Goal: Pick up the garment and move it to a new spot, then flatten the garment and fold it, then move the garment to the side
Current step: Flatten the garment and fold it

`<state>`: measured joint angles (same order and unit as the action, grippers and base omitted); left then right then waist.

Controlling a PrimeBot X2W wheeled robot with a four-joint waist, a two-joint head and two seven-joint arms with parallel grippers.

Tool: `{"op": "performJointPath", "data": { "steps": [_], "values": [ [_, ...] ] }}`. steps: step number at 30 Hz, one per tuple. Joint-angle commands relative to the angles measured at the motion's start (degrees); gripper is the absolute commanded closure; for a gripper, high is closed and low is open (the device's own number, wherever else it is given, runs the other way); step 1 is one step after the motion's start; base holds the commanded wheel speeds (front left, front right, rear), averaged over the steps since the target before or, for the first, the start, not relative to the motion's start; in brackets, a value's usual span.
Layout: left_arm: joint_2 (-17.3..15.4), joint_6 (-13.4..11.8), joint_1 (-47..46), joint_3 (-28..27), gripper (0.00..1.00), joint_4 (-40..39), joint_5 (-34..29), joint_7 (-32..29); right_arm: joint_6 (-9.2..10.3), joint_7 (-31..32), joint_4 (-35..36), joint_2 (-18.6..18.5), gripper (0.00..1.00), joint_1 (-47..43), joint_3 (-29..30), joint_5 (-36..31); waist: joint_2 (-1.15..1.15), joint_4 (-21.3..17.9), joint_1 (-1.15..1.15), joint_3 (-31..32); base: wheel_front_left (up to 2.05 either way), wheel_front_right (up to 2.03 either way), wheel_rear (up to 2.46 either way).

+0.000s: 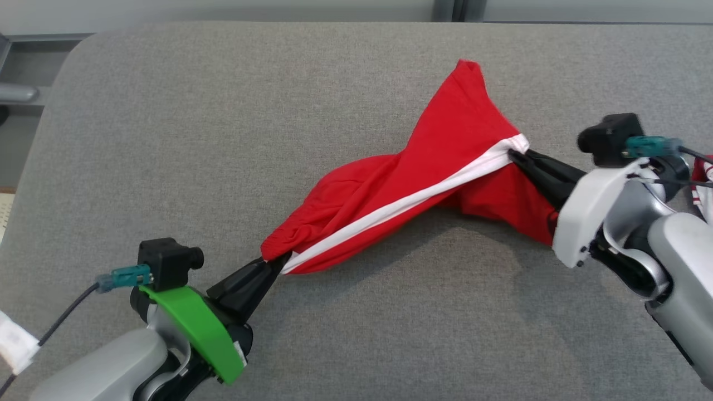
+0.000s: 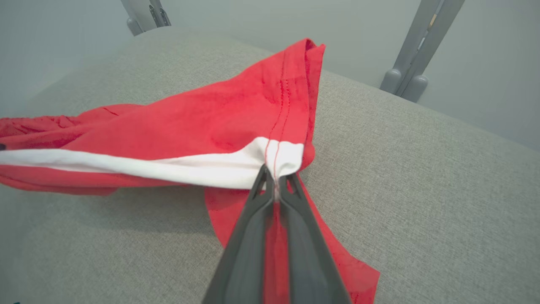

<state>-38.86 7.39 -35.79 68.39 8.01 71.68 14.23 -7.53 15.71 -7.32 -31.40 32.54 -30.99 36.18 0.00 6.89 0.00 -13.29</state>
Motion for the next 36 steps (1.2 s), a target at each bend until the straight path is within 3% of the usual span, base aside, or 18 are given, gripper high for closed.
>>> {"op": "performJointPath", "data": {
  "steps": [1,5,11,17,22,25,30,34,36],
  "values": [
    [-1.4,0.1,1.3,-0.5,1.00,-2.2,0.6,0.4,0.08,-0.4,1.5,-0.2,1.00,-2.2,2.0,1.5,0.00,-0.6,0.00,1.1,0.00,0.00,0.00],
    [-7.5,0.1,3.6,-3.0,1.00,-13.5,2.5,0.7,0.09,-0.1,9.8,0.4,1.00,-10.4,12.1,5.7,0.00,-1.7,0.00,2.6,0.00,0.00,0.00],
    [-13.7,-3.4,4.9,-6.4,1.00,-29.2,2.1,0.9,0.07,2.4,23.1,3.7,1.00,-19.8,22.4,9.3,0.00,-4.4,0.00,3.6,0.00,0.00,0.00],
    [-18.0,-7.2,1.7,-9.4,1.00,-40.5,1.5,-0.6,0.04,6.1,33.4,7.8,1.00,-22.7,29.0,12.3,0.00,-7.2,0.00,-0.1,0.00,0.00,0.00],
    [-20.1,-8.6,-2.0,-12.6,1.00,-41.3,2.5,-2.1,0.03,9.8,35.3,10.1,1.00,-21.4,30.2,10.5,0.00,-8.3,0.00,-6.3,0.00,0.00,0.00],
    [-19.1,-8.2,-3.7,-12.9,1.00,-38.5,1.9,-3.2,0.04,12.0,32.8,10.5,1.00,-20.0,27.6,7.3,0.00,-8.7,0.00,-10.1,0.00,0.00,0.00],
    [-13.8,-6.7,-2.1,-9.5,1.00,-29.2,-0.2,-2.8,0.03,10.7,25.2,10.3,1.00,-20.6,23.8,0.7,0.00,-8.4,0.00,-13.7,0.00,0.00,0.00],
    [-9.0,-4.8,0.3,-7.4,1.00,-22.1,-0.6,-1.3,0.04,8.3,20.2,11.2,1.00,-21.9,21.9,-0.7,0.00,-8.1,0.00,-14.2,0.00,0.00,0.00],
    [-8.2,-4.3,0.7,-7.2,1.00,-20.9,-0.4,-1.0,0.04,7.7,19.4,11.1,1.00,-21.9,21.6,-1.1,0.00,-8.0,0.00,-14.2,0.00,0.00,0.00]
  ]
}}
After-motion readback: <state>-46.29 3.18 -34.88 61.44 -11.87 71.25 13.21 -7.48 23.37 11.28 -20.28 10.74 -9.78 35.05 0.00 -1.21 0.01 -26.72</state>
